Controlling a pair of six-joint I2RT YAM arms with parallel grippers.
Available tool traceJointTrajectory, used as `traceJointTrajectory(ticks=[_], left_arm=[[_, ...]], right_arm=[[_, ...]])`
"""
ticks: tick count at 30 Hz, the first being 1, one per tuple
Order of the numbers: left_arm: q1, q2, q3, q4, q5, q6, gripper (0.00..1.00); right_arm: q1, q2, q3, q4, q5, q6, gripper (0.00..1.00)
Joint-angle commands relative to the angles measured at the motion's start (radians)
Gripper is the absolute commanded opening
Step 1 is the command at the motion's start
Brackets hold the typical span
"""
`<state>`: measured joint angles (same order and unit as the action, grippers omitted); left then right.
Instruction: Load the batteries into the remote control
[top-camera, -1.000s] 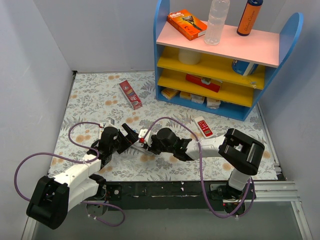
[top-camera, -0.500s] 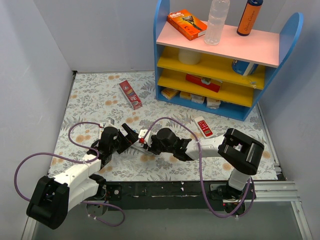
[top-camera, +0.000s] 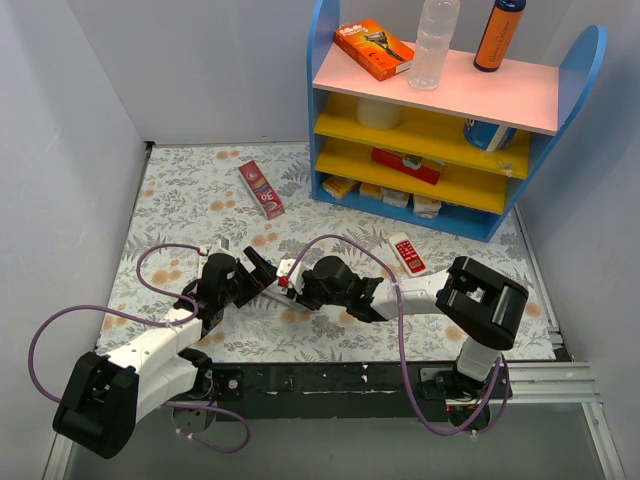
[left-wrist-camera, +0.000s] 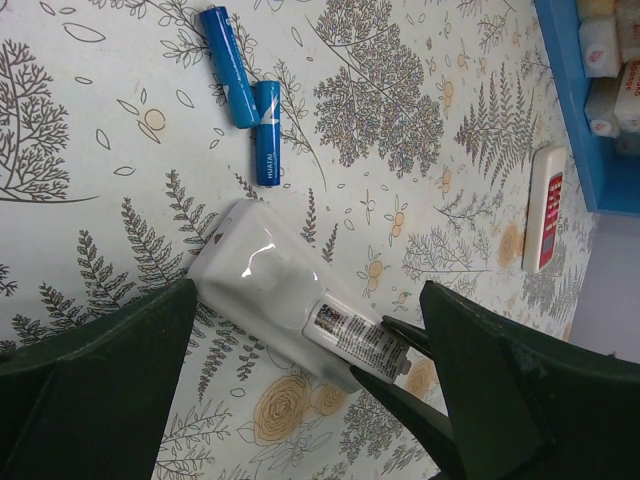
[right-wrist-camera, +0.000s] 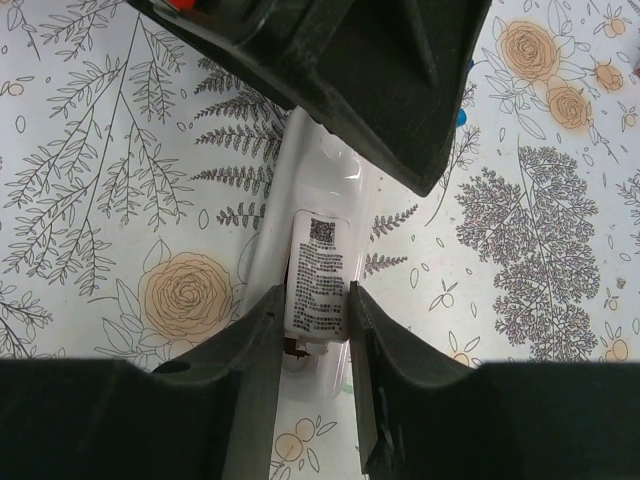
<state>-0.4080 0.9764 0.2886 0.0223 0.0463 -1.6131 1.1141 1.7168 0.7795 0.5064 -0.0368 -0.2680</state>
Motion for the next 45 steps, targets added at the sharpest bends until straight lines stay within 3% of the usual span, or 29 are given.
traceJointTrajectory(ticks=[1, 28, 34, 45], left_arm=[[-0.002, -0.01, 0.003, -0.001, 0.01, 0.004, 0.96], [0.0, -0.016, 0.004, -0.005, 0.013, 0.004, 0.97], [0.0, -0.024, 0.009, -0.013, 0.014, 0.002, 0.97], [-0.002, -0.025, 0.011, -0.013, 0.015, 0.002, 0.96]], right_arm=[[0.007, -0.016, 0.01, 0.003, -0.018, 0.003, 0.39], [0.007, -0.111, 0.061, -0.134, -0.046, 0.081, 0.5], [-0.005, -0.125, 0.084, -0.218, 0.012, 0.105, 0.48], [-0.053, -0.085, 0.121, -0.321, -0.094, 0.069, 0.47]])
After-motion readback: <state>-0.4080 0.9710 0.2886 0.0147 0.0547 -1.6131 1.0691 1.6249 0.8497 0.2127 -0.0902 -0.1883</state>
